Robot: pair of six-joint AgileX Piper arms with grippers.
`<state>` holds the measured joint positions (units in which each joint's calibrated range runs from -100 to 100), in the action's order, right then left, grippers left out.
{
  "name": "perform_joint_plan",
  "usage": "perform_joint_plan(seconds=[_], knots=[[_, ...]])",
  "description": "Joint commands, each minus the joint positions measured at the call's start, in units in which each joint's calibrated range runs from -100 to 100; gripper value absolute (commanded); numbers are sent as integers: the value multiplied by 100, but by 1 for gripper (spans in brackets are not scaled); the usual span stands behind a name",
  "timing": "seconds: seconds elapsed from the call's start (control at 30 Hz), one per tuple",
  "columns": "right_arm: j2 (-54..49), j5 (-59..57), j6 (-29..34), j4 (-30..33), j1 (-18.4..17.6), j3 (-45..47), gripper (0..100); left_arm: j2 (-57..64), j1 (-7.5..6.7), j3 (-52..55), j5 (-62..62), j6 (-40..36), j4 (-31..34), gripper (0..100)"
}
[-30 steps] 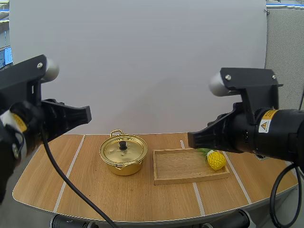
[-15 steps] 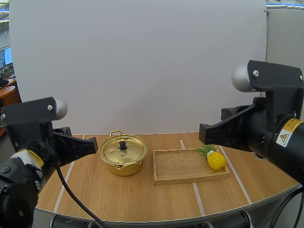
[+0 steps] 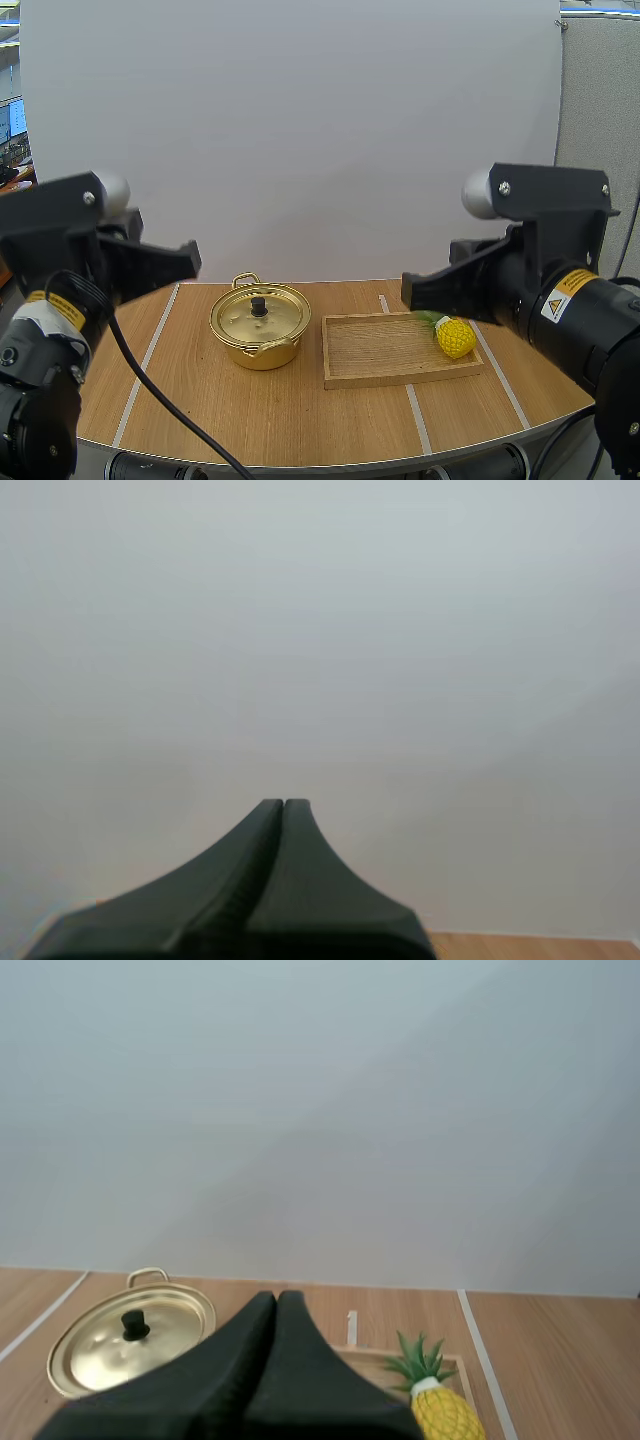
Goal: Open the pot, put the grape inside, and close it
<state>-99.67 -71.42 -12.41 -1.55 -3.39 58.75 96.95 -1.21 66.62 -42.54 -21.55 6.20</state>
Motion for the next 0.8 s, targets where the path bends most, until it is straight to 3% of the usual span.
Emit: perform_joint_plan(seconds=[0.0,0.13,0.3,0.47,0.77], knots=[[-33,1637,-27,-31,25,55,0,30,22,21,932,3,158,0],[-33,2080,-27,-31,25,55,0,88,210,21,867,3,181,0],[-33,2046,-27,-19,25,55,0,305,195,88,867,3,181,0],[-33,2170,-27,-20,25,285,0,305,130,670,959,3,181,0],[-33,4026,-27,-11,25,2128,0,305,-72,2393,2815,716,181,0]])
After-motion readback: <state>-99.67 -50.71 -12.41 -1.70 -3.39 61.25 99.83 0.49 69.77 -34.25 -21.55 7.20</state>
